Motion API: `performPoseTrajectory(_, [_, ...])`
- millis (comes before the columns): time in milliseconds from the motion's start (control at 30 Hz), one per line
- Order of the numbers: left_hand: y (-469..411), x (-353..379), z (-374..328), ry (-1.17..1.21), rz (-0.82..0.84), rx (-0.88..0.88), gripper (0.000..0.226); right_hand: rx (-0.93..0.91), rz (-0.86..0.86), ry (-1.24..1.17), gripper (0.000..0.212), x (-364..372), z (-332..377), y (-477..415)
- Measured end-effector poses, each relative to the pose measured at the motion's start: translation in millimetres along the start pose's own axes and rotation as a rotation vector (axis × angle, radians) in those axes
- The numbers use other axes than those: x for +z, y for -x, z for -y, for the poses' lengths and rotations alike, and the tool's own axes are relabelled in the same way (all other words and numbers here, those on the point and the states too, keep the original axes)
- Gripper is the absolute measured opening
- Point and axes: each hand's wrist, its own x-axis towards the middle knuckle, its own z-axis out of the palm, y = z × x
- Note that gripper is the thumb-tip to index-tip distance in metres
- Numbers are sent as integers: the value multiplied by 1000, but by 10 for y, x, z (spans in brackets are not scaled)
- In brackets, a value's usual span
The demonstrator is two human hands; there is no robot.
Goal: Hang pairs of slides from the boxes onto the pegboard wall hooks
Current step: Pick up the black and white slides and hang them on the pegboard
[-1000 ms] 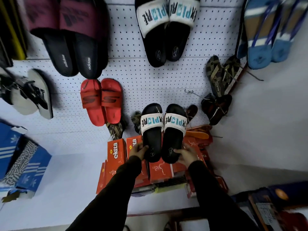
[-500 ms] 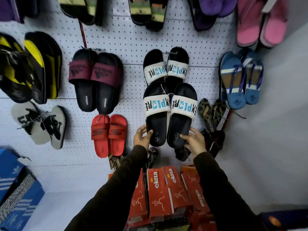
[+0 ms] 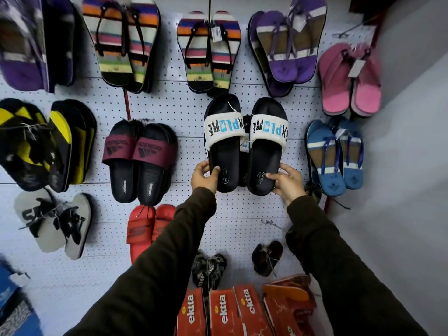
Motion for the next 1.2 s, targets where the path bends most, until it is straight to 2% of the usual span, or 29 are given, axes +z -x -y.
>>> performPoseTrajectory(233, [-130,142,253,21,-11,-193,43,107,-17,58,62,-21,-173,-220])
performPoseTrajectory(467, [-147,150,567,-27,-30,-185,39,60,-36,112,58,-51,-530,-374])
performPoseTrajectory(533, [-136,158,602,-61,-45,-137,42,-46,-57,206,59,-29,-599,-400])
performPoseTrajectory(600, [-119,176,604,-97,-92,-2,49,-258,-103,335,59,7,-634,-407])
performPoseTrajectory(700, [-144,206,610,-324,-105,445,54,-693,-137,553,54,68,-624,-479])
performPoseTrajectory(767, [-219,262,590,-517,-39,655,54,-848,-89,762,56,141,-589,-599])
performPoseTrajectory(867, [-333,366,579,-745,63,742,56,-882,-9,995,58,251,-605,-796])
performPoseTrajectory(967, [-491,424,596,-918,156,707,60,-831,38,1077,61,280,-646,-984])
performPoseTrajectory(1067, [-667,428,555,-958,219,628,63,-799,78,1085,64,268,-638,-1113])
performPoseTrajectory(1200, [-738,379,486,-971,268,625,64,-801,96,1101,66,254,-638,-1134])
